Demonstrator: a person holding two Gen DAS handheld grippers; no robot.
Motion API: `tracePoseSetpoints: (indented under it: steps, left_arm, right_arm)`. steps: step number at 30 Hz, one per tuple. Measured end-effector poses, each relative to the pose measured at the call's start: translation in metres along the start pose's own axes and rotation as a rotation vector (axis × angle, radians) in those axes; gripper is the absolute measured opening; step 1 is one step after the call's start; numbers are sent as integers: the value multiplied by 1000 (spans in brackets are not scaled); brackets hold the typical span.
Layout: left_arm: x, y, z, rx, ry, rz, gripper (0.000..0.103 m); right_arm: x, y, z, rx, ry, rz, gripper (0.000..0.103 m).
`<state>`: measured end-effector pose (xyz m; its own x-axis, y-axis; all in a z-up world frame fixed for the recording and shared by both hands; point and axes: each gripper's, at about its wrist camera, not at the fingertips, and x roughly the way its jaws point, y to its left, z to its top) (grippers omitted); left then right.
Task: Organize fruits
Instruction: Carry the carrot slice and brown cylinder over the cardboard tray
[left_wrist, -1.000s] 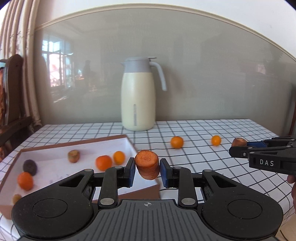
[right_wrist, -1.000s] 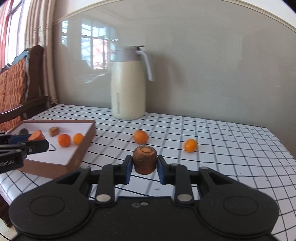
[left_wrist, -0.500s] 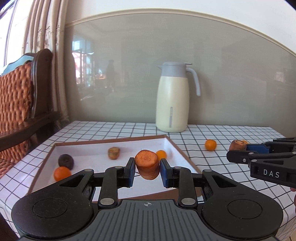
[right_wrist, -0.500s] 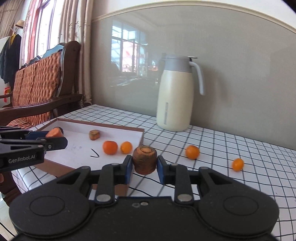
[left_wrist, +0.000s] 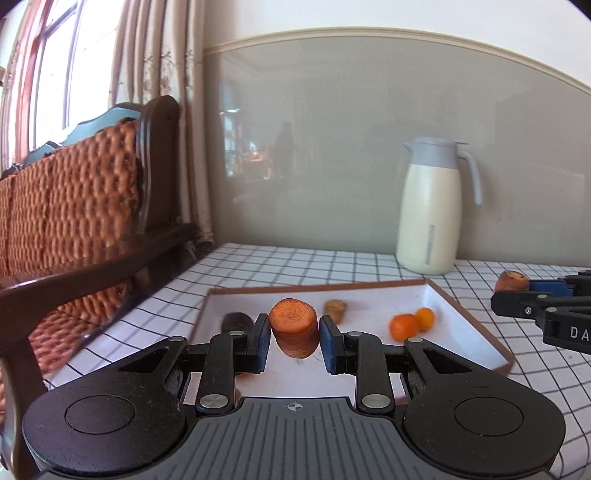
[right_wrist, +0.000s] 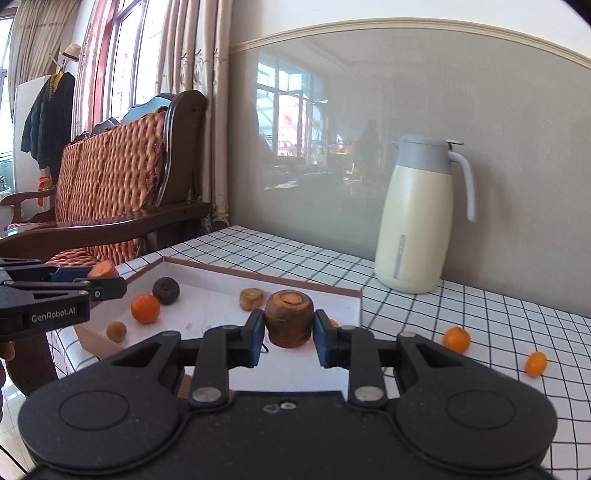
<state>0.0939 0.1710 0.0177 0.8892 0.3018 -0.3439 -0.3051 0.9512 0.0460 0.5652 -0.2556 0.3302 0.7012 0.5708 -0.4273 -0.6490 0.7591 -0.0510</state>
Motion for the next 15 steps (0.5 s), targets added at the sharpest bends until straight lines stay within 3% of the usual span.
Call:
tracePoseSetpoints:
  steps: [15]
  left_arm:
    - [44, 37, 12, -61, 15, 43, 29]
  right_arm:
    - [41, 0, 15, 42, 1, -24, 20]
